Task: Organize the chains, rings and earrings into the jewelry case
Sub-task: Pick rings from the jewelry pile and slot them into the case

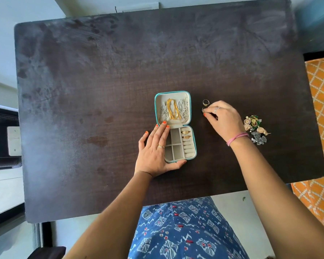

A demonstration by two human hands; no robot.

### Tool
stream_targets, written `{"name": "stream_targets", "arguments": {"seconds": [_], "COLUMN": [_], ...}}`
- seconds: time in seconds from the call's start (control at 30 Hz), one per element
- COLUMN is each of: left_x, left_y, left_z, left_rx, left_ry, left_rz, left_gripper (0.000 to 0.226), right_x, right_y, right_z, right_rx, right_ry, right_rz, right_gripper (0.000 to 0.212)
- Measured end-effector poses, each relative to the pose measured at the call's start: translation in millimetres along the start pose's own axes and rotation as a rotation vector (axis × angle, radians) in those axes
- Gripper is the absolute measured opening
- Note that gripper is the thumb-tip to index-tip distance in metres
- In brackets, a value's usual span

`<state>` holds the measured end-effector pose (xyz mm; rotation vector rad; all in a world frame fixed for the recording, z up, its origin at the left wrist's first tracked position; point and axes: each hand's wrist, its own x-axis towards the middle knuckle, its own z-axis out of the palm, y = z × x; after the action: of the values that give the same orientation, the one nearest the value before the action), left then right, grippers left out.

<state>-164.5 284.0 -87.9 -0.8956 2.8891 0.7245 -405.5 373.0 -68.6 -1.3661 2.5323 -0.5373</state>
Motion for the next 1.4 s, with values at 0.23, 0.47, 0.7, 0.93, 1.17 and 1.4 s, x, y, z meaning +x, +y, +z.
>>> {"name": "stream_targets", "arguments": {"seconds": [0.23, 0.47, 0.7, 0.93, 1.17, 1.4], "left_x": [0.4, 0.3, -0.1, 0.0, 0.3, 1.0], "left_y": [-0.1, -0.1, 0.3, 0.5, 0.4, 0.9], "left_z": [-0.3, 0.4, 0.5, 0.8, -0.9, -0.7], "left_rx": [0.001, 0.000, -0.002, 0.003, 0.008, 0.005], "left_ry": [-0.008, 0.002, 0.010, 0.004, -0.008, -0.005], "left_rz": [0.005, 0.006, 0.004, 0.005, 0.000, 0.000], "left_gripper": [0.107, 0.107, 0.107, 0.108, 0.108, 0.108], "right_x": [-14.8, -44.8, -52.3, -29.2, -9.4, -21.6], "right_y": [-17.7, -43.9, -41.5, -48.9, -54.2, -55.4], "right_z": [-8.2, -24.4, -24.9, -26.1, -25.8, -25.4], "right_rx": [0.184, 0.303, 0.115, 0.007, -0.077, 0.045], "right_ry": [0.067, -0.218, -0.593, -0.842, -0.824, -0.623], "right_rz": [0.077, -0.035, -0.164, -0.128, -0.154, -0.038], "right_gripper": [0.005, 0.007, 0.021, 0.030, 0.022, 0.003]}}
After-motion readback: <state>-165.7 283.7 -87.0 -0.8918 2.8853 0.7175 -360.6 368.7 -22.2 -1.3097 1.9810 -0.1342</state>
